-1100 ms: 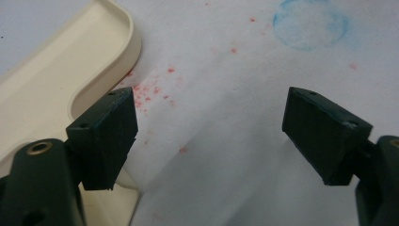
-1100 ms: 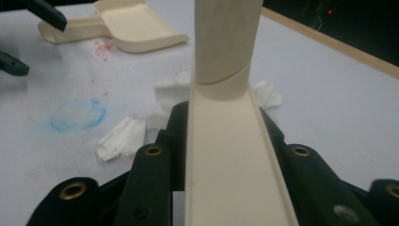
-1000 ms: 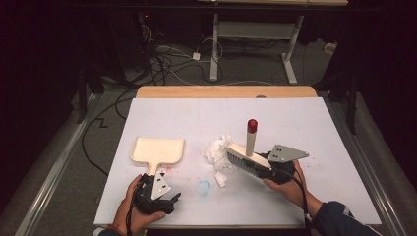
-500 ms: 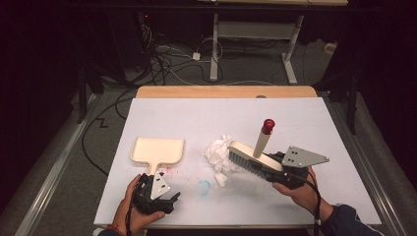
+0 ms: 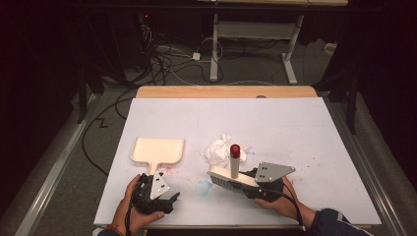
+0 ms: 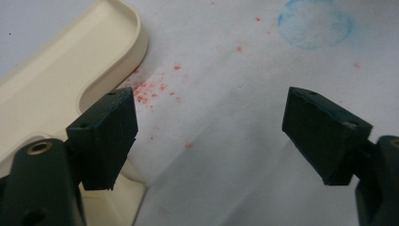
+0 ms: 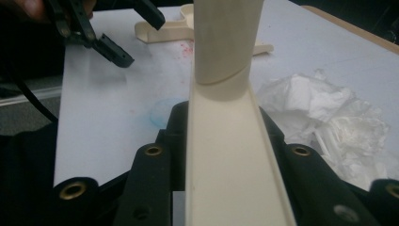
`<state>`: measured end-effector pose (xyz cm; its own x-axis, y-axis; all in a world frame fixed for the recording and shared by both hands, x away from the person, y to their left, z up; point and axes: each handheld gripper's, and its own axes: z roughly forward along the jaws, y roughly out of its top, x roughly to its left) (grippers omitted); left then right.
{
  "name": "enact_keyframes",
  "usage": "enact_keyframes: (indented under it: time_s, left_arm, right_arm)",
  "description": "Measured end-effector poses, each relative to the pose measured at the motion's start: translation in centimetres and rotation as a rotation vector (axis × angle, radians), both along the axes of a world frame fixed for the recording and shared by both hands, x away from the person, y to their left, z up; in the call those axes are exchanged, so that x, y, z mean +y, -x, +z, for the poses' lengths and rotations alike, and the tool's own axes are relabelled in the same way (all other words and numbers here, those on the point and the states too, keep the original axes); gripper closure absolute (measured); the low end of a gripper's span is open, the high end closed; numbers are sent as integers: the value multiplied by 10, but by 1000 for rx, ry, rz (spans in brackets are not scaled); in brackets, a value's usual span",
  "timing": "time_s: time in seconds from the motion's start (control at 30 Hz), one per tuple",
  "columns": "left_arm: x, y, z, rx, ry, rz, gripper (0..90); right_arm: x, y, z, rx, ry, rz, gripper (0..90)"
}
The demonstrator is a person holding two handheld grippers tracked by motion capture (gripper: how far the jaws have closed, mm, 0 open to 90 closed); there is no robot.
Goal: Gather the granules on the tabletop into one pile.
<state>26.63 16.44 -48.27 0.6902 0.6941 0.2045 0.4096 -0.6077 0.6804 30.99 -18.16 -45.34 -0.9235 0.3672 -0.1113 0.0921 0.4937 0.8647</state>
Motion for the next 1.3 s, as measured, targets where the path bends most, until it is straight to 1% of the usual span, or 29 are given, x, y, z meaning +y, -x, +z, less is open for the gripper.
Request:
enact_keyframes:
  time_s: [0.1, 0.17, 0.2, 0.23, 0.27, 0.3, 0.33, 0.37, 0.4, 0.47, 0.5, 0.53, 0.57, 0.6, 0.67, 0.73, 0.77, 0.8, 0.83, 0.9, 0.97, 1.0, 1.07, 1.1, 1.23, 1.27, 1.3]
  left_arm:
    - [0, 0, 0, 0, 0, 0, 179]
    - [0, 0, 0, 1, 0, 0, 179]
    - [0, 0, 0, 2, -2, -1, 179]
    - [0, -1, -1, 3, -3, -2, 179]
    - [-1, -1, -1, 4, -3, -2, 179]
    - [-1, -1, 0, -7, -9, -7, 179]
    - [-1, -1, 0, 3, -6, -5, 179]
    - [-1, -1, 0, 1, -7, -5, 179]
    - [-1, -1, 0, -8, -10, -8, 179]
    - [0, -1, 0, -7, -9, -5, 179]
    - [-1, -1, -1, 4, -5, 0, 179]
    - [-1, -1, -1, 5, -5, -2, 179]
    - [-1, -1, -1, 5, -7, -3, 179]
    - [-1, -1, -1, 4, -7, -4, 179]
    - [-2, -1, -1, 3, -8, -5, 179]
    - [-2, -1, -1, 4, -7, -6, 179]
    - [-2, -2, 0, -6, -13, -9, 179]
    - [-2, -2, -1, -4, -13, -9, 179]
    - [-3, -2, -1, 7, -9, -8, 179]
    - [-3, -2, -2, 8, -11, -11, 179]
    - [-3, -2, -2, 11, -14, -11, 180]
    - [-2, -2, -2, 12, -11, -9, 180]
    - [-1, -2, -2, 1, -16, -12, 180]
    - [-1, -1, -2, 11, -10, -8, 180]
    - [-2, 0, -1, 9, -13, -14, 180]
    - [-2, 0, -1, 9, -14, -14, 180]
    - [-2, 0, -1, 10, -13, -13, 180]
  right_arm:
    - [-2, -5, 0, -34, 15, -33, 678]
    - [-6, -11, 1, -52, 10, -70, 679]
    - [-8, -14, 2, -74, 15, -94, 678]
    - [-10, -16, 4, -91, 14, -106, 679]
    - [-12, -20, 5, -96, 0, -119, 679]
    - [-15, -23, 7, -93, -15, -132, 679]
    - [-17, -25, 9, -91, -34, -134, 679]
    - [-19, -26, 11, -89, -52, -139, 679]
    - [-21, -26, 15, -99, -60, -148, 679]
    - [-26, -25, 24, -115, -87, -149, 678]
    - [-29, -25, 29, -124, -104, -157, 678]
    - [-32, -25, 34, -135, -119, -166, 678]
    - [-34, -26, 38, -135, -135, -173, 678]
    - [-36, -28, 41, -139, -140, -188, 678]
    - [-39, -32, 45, -165, -150, -224, 678]
    - [-41, -38, 46, -181, -143, -264, 678]
    - [-41, -42, 45, -176, -138, -277, 678]
    - [-41, -46, 43, -174, -128, -290, 678]
    - [-41, -49, 41, -177, -113, -311, 678]
    - [-41, -57, 34, -189, -78, -356, 678]
    - [-43, -63, 28, -201, -56, -384, 678]
    - [-44, -65, 25, -197, -49, -392, 678]
    - [-47, -68, 22, -182, -47, -409, 678]
    - [-49, -69, 21, -172, -43, -414, 678]
    - [-49, -72, 13, -181, 8, -465, 678]
    - [-50, -72, 10, -179, 19, -474, 678]
    - [-49, -73, 6, -165, 27, -478, 678]
